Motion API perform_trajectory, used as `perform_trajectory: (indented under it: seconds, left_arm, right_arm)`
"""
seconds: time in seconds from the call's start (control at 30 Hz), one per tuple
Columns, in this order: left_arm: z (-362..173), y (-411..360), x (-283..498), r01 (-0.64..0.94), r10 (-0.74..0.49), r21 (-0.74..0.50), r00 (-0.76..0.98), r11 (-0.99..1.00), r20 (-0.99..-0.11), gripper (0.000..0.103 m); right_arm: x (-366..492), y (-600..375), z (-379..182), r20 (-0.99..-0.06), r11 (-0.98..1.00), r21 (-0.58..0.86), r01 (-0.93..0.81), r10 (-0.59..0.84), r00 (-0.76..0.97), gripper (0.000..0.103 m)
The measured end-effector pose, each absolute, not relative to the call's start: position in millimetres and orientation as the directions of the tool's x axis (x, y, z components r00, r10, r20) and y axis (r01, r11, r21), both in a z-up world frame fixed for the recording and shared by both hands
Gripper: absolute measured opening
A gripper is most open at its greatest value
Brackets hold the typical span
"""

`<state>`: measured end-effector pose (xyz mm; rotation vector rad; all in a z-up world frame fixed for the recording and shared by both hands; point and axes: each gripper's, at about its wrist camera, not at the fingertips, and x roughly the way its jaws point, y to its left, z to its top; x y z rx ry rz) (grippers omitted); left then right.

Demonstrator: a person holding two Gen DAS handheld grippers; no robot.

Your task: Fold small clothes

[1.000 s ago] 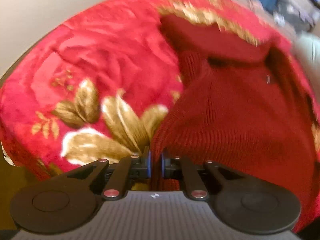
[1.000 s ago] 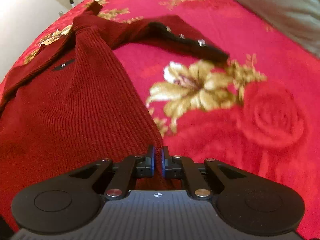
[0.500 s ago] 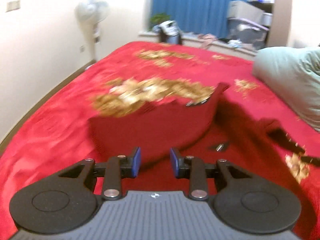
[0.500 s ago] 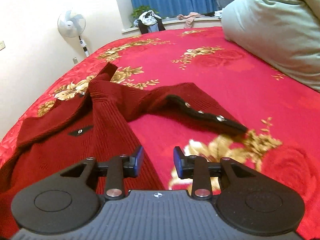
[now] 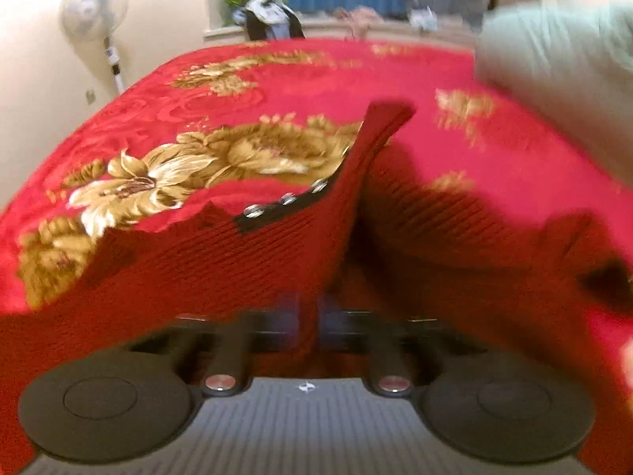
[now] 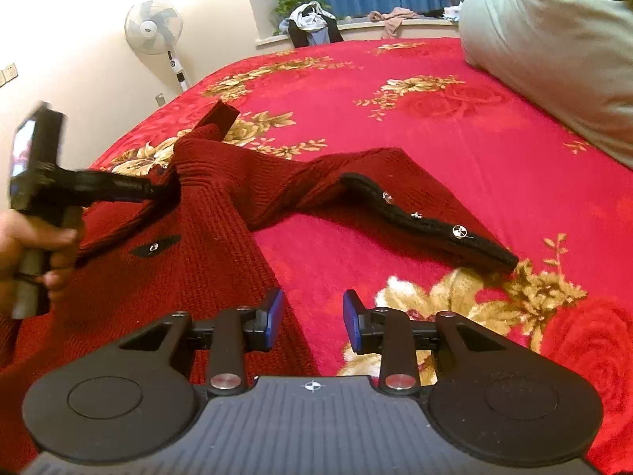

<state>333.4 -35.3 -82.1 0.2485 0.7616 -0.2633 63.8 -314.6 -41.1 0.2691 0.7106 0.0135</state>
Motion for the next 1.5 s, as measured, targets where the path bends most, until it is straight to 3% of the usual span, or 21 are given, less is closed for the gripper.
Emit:
perform_trajectory:
  seconds: [0.13,0.4,0.5,0.6,0.67,0.8,0.87,1.03,1.17,1.2,1.27,1.3,1.33,1.37,1.43,1.5]
  left_arm:
    - [-50.8,34.4,319.6,0.244,-0.077,0.187,0.779,0.951,-0.623,0.009]
    - [1.1,299.7,231.0,-0.420,0.407,0.105,0.740,0.902,-0.535,0.009]
    - [-6.4,381.7,192.2,-0.679,0.545,-0.006,0.595,0.734,-0.591,0.009]
    - [-26.2,443.0,163.1,-0.826,0.523,-0.163,0.480,0.539,-0.705,0.009]
    - [-31.0,470.9,146.2,-0.883,0.541,-0.224,0.436,0.413,-0.719,0.011]
    - [-31.6,503.9,126.0,-0.897,0.579,-0.284,0.437,0.338,-0.688,0.035]
    - [-37.9,507.2,126.7,-0.878,0.530,-0.277,0.460,0.390,-0.712,0.036]
    - [-49.0,479.3,146.3,-0.664,0.253,-0.296,0.600,0.687,-0.759,0.037]
    - [-49.2,417.3,169.5,-0.361,0.155,-0.112,0.633,0.926,-0.759,0.058]
    - [-54.0,399.2,172.4,-0.287,0.141,-0.056,0.621,0.956,-0.771,0.059]
    - [-68.5,367.1,176.9,-0.125,0.122,0.059,0.593,0.990,-0.796,0.074]
    - [-78.1,356.2,179.9,-0.075,0.139,0.117,0.576,0.990,-0.805,0.076]
    - [-91.3,349.6,183.1,-0.057,0.198,0.201,0.556,0.978,-0.807,0.070]
    - [-98.0,347.3,185.3,-0.064,0.268,0.278,0.537,0.958,-0.800,0.038]
    - [-90.3,362.3,187.0,-0.176,0.332,0.283,0.542,0.943,-0.772,0.006]
    - [-57.0,393.4,173.1,-0.490,0.529,0.257,0.568,0.833,-0.631,0.006]
  right_arm:
    - [65.2,-317.0,-42.3,-0.650,0.967,0.238,0.087,0.092,0.754,0.034]
    - [63.5,-308.4,-41.2,-0.652,0.972,0.219,0.080,0.085,0.753,0.035]
    - [63.6,-301.0,-44.6,-0.662,0.977,0.202,0.073,0.081,0.745,0.035]
    - [63.4,-294.3,-48.7,-0.673,0.980,0.182,0.074,0.070,0.736,0.035]
    - [63.5,-289.5,-51.8,-0.681,0.984,0.166,0.071,0.062,0.730,0.035]
    - [63.0,-282.4,-59.5,-0.696,0.992,0.109,0.067,0.028,0.718,0.035]
    - [63.9,-282.3,-62.9,-0.703,0.993,0.097,0.072,0.017,0.711,0.035]
    - [67.3,-280.9,-66.3,-0.709,0.993,0.093,0.078,0.011,0.705,0.035]
    - [67.8,-274.8,-70.5,-0.715,0.995,0.074,0.059,0.011,0.699,0.035]
    - [67.5,-273.4,-71.6,-0.716,0.996,0.067,0.054,0.011,0.698,0.035]
    - [67.1,-271.9,-72.6,-0.718,0.997,0.059,0.048,0.009,0.696,0.035]
    - [66.8,-272.0,-72.4,-0.718,0.997,0.059,0.048,0.009,0.696,0.035]
    - [66.7,-272.1,-72.0,-0.718,0.997,0.060,0.049,0.009,0.696,0.035]
    - [66.7,-272.4,-71.7,-0.718,0.997,0.063,0.051,0.010,0.696,0.035]
    - [66.3,-272.7,-71.3,-0.718,0.997,0.064,0.053,0.009,0.696,0.035]
    - [65.6,-272.7,-70.4,-0.716,0.996,0.064,0.054,0.008,0.698,0.035]
